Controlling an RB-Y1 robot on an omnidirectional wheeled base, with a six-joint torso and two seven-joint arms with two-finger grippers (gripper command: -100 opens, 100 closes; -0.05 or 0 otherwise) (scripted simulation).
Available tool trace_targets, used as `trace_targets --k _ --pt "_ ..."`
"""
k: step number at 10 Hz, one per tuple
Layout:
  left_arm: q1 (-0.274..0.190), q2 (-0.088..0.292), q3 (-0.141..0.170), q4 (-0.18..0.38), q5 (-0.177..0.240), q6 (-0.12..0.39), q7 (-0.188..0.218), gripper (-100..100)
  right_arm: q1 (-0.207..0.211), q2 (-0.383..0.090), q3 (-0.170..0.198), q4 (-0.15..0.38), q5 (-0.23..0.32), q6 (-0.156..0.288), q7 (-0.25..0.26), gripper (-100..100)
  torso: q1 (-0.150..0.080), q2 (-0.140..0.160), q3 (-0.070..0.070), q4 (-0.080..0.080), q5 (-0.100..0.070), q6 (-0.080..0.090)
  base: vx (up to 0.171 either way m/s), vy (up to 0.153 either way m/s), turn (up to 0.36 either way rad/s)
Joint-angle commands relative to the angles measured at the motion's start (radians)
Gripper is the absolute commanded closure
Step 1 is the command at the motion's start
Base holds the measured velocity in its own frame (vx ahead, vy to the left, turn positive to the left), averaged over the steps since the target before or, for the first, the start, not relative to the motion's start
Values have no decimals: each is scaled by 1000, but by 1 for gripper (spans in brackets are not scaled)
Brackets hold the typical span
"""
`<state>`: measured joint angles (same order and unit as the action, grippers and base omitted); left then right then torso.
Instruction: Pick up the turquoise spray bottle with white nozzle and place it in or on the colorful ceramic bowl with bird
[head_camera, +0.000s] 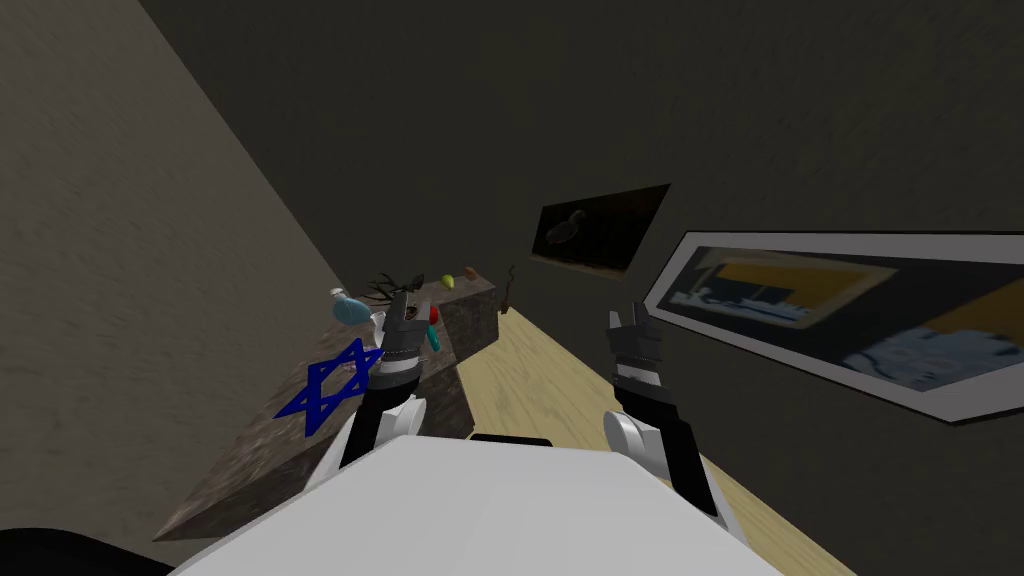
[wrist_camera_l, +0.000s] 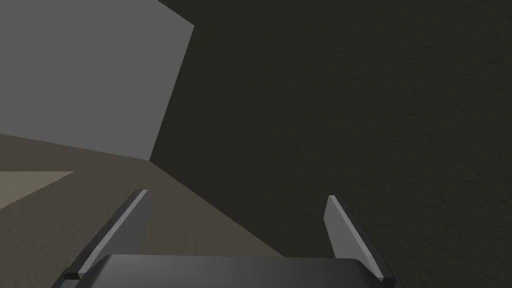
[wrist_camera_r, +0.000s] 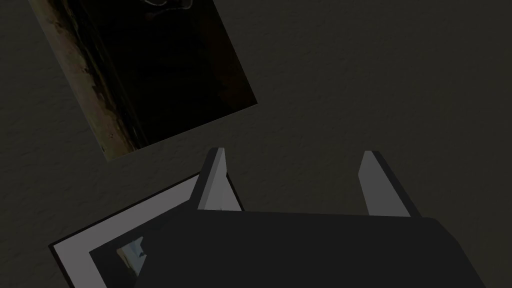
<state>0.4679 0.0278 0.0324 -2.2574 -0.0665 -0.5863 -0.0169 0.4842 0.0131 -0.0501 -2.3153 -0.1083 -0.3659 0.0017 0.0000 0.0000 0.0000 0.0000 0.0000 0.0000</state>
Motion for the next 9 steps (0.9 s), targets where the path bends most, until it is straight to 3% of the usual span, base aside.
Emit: trace_targets --k 1,9 --pt "21 34 6 7 3 16 7 -100 0 0 0 0 0 0 0 0 0 0 0 0 0 0 27 -19 20" --pt "168 201 60 67 24 154 42 -100 0 0 0 0 0 0 0 0 -4 -4 -2 -1 -1 0 60 -49 12"
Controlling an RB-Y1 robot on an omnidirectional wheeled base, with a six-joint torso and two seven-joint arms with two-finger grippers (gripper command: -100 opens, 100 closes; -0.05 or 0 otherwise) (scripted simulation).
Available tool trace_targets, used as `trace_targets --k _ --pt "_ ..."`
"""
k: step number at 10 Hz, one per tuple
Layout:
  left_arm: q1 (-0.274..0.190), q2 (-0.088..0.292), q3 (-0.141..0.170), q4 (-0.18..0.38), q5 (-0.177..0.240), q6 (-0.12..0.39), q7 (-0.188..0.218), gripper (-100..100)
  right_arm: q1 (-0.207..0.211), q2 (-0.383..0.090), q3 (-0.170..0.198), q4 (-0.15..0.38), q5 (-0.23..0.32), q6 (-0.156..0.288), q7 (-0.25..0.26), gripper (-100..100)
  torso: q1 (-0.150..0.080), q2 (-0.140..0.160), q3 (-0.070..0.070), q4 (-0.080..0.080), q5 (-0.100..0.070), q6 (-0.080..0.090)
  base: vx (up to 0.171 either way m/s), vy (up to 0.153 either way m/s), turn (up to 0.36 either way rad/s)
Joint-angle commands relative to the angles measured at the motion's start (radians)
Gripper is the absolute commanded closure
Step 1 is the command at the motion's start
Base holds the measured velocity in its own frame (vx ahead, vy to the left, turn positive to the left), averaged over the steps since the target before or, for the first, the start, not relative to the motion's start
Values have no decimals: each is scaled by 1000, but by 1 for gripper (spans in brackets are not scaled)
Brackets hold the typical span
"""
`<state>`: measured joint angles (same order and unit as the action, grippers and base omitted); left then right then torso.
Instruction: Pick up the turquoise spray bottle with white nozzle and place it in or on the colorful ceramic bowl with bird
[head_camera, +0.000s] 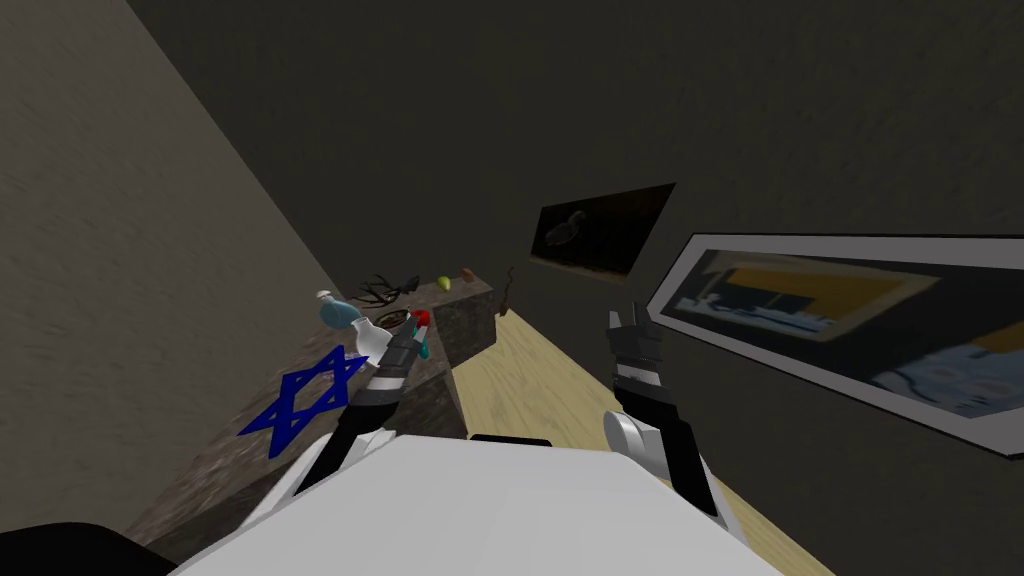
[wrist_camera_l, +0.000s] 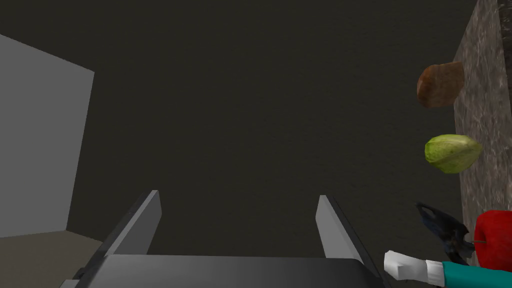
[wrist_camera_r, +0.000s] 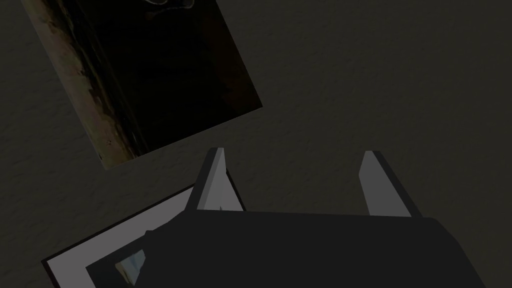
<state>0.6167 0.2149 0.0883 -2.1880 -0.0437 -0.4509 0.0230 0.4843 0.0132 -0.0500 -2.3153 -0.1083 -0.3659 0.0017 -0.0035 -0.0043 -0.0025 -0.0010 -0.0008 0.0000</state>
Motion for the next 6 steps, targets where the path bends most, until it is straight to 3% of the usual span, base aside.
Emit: trace_targets --k 1,2,6 --pt "41 39 14 7 5 43 5 -100 0 0 0 0 0 0 0 0 0 0 0 0 0 0 71 -55 -2" --pt "41 39 14 7 5 43 5 -100 0 0 0 0 0 0 0 0 0 0 0 0 0 0 48 -39 0" --pt "132 151 60 50 20 154 9 -100 0 0 0 0 0 0 0 0 0 1 0 0 0 0 57 -60 -13"
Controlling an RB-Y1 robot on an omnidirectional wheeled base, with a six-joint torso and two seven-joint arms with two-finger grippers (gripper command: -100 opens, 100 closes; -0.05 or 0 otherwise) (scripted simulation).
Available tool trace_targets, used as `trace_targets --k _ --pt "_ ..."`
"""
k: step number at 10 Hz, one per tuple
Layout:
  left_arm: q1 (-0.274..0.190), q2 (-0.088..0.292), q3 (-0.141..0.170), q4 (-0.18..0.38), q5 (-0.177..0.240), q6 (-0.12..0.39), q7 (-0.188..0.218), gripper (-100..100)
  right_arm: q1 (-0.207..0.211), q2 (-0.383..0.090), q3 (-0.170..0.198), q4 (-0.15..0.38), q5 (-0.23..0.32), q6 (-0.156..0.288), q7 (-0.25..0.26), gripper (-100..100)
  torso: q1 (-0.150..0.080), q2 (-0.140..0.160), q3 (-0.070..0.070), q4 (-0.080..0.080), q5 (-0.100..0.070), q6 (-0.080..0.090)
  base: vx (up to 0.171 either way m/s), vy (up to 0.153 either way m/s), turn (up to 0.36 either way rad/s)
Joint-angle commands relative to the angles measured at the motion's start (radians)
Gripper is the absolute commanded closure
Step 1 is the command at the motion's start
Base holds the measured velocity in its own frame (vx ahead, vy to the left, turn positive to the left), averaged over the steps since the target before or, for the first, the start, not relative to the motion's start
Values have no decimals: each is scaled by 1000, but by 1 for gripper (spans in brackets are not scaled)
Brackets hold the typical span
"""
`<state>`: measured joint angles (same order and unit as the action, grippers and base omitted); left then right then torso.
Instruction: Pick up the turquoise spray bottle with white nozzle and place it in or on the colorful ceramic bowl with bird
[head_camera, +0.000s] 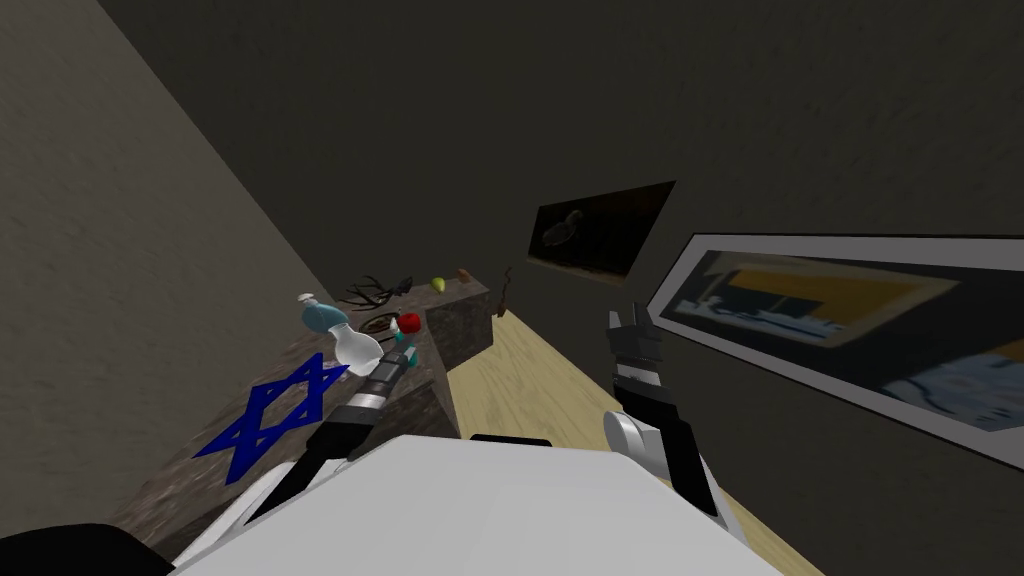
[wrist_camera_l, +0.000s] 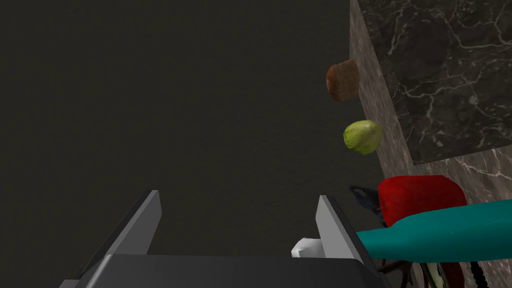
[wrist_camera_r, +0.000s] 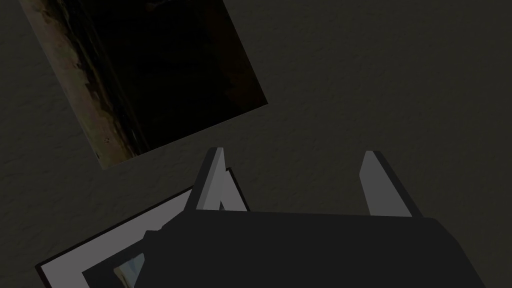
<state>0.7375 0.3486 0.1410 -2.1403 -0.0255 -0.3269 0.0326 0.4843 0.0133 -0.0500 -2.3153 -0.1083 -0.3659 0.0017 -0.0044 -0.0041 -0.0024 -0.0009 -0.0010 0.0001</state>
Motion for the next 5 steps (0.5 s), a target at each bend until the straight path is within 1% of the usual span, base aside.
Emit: trace_targets --k 1,3,4,5 --pt "11 18 7 2 2 30 0 -100 0 0 0 0 0 0 0 0 0 0 0 0 0 0 57 -65 -3" --pt "56 79 35 27 10 91 -3 -100 0 0 0 0 0 0 0 0 1 1 0 0 0 0 53 -62 -27" --pt "56 80 35 27 10 94 -3 -100 0 0 0 0 0 0 0 0 0 1 0 0 0 0 49 -53 -6" --pt "78 112 49 40 14 128 -7 -100 0 0 0 0 0 0 0 0 1 1 0 0 0 0 51 -46 -25"
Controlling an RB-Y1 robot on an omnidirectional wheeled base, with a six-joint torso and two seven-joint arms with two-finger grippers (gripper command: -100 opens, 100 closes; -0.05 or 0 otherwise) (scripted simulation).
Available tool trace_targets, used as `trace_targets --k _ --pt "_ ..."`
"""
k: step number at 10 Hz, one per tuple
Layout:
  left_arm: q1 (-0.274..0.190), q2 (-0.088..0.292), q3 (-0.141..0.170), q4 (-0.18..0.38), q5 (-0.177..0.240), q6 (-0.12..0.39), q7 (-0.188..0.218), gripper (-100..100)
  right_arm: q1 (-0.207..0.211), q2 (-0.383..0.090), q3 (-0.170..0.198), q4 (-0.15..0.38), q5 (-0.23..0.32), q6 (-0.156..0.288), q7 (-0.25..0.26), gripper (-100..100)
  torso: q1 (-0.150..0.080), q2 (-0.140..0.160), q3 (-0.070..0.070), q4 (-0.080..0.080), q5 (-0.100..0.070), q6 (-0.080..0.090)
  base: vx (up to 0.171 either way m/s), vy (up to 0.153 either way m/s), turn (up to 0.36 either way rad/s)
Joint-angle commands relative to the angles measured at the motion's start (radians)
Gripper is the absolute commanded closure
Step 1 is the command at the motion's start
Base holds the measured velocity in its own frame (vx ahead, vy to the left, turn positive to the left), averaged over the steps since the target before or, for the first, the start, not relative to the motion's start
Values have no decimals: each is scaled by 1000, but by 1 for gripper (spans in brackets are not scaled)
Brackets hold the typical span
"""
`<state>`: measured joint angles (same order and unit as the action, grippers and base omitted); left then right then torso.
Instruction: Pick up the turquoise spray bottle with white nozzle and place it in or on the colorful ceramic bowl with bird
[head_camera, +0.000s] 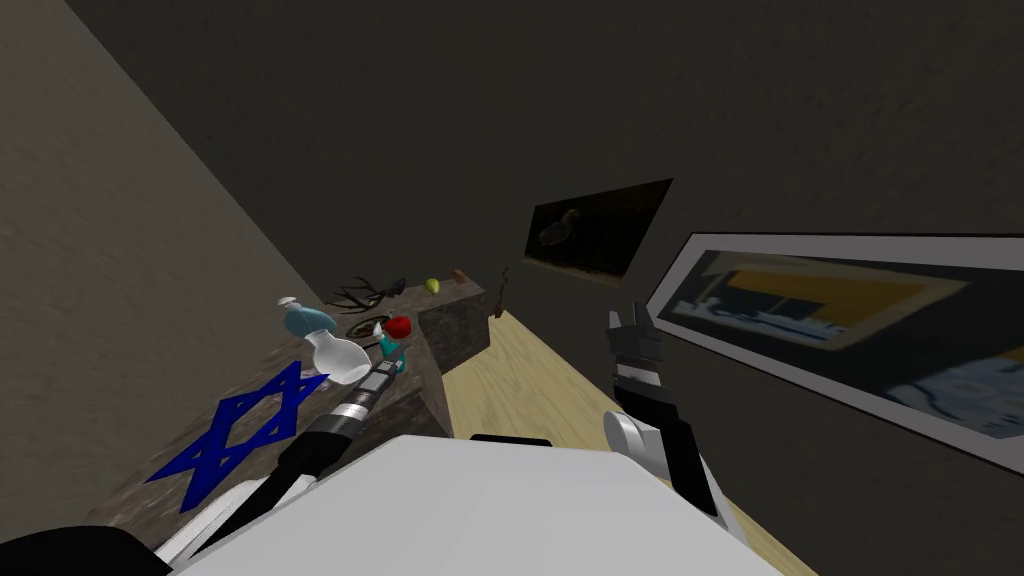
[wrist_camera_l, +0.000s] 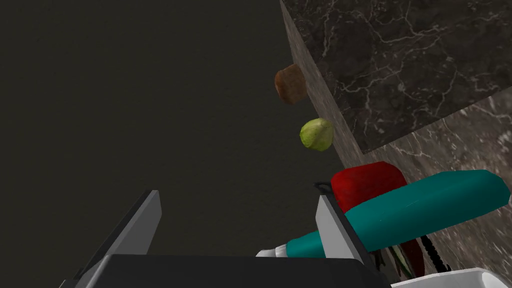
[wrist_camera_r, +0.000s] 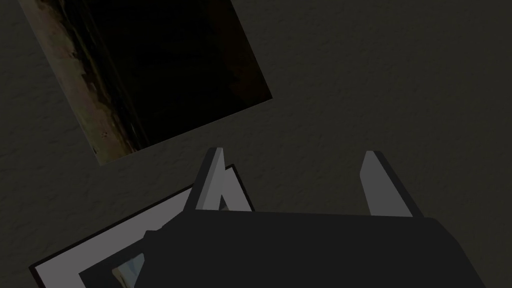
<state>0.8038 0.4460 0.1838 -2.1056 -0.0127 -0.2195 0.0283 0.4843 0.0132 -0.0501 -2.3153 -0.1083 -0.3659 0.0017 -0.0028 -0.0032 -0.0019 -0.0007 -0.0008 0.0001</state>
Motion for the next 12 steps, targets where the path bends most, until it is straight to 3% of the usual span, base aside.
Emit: trace_targets --k 1,4,5,7,8,10,11,12 --pt "33 47 22 18 5 50 -6 -100 0 0 0 0 0 0 0 0 0 0 0 0 0 0 54 -77 -55" --pt "73 111 53 46 14 128 -18 -100 0 0 0 0 0 0 0 0 -1 0 0 0 0 0 48 -65 -32" --pt "73 111 53 46 14 128 -18 -100 0 0 0 0 0 0 0 0 -1 1 0 0 0 0 33 -40 -14" --pt "110 169 87 75 22 198 -34 -100 0 0 0 0 0 0 0 0 0 1 1 0 0 0 36 -61 -57" --pt "110 175 87 75 22 203 -34 -100 0 0 0 0 0 0 0 0 -1 1 1 0 0 0 36 -60 -19" --pt "143 238 120 103 30 267 -53 -100 0 0 0 0 0 0 0 0 -1 0 0 0 0 0 53 -70 -64" --pt "143 238 120 103 30 278 -53 -100 0 0 0 0 0 0 0 0 -2 0 0 0 0 0 35 -58 -24" --pt "159 269 137 117 34 315 -63 -100 0 0 0 0 0 0 0 0 -1 1 0 0 0 0 25 -50 -51"
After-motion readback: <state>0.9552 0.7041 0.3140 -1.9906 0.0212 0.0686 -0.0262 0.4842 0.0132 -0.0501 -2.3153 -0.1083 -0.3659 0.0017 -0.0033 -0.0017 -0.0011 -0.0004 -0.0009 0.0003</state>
